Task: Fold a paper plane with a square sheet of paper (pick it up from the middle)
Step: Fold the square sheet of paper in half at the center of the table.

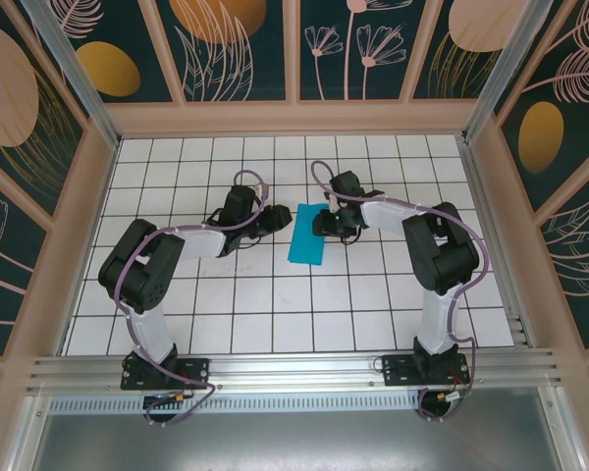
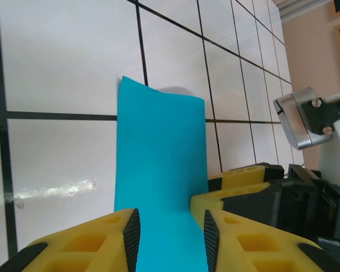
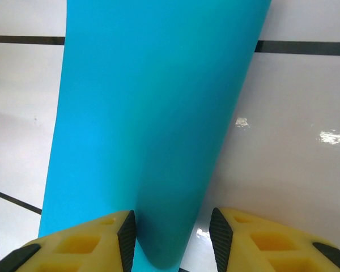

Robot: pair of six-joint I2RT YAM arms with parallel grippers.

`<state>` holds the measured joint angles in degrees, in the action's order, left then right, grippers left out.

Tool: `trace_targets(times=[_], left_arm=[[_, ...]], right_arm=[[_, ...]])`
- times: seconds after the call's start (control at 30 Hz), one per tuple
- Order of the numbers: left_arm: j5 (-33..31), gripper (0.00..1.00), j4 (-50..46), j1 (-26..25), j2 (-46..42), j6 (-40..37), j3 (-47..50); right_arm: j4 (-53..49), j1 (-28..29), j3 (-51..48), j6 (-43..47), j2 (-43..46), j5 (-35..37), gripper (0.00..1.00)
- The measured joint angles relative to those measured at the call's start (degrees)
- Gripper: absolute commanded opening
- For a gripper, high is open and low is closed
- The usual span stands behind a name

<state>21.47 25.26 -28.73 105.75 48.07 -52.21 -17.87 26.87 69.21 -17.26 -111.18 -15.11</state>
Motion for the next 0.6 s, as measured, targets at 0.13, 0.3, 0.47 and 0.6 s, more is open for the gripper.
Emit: trace_targets(times=[0.13,0.3,0.47,0.6], left_arm=[[-1.6,0.38,0.2,0.0,0.0,0.0,0.0],[-2.5,0.39,1.6,0.0,0.0,0.0,0.1],[-1.8,0.38,2.0,0.0,0.0,0.0,0.1],[-0.6,0.37,2.2,0.0,0.7,0.0,0.1]], right_arm=[[-0.3,-0.3,0.3,0.0,-0.5,-0.5,0.43],[-1.2,-0.4,1.2,-1.3,-1.1,-0.6,0.44],[-1.9,-0.5,1.7,-1.8,-1.5,-0.9,0.44],[-2.1,-0.5,1.8,-1.6,-1.5,-0.9,0.45]])
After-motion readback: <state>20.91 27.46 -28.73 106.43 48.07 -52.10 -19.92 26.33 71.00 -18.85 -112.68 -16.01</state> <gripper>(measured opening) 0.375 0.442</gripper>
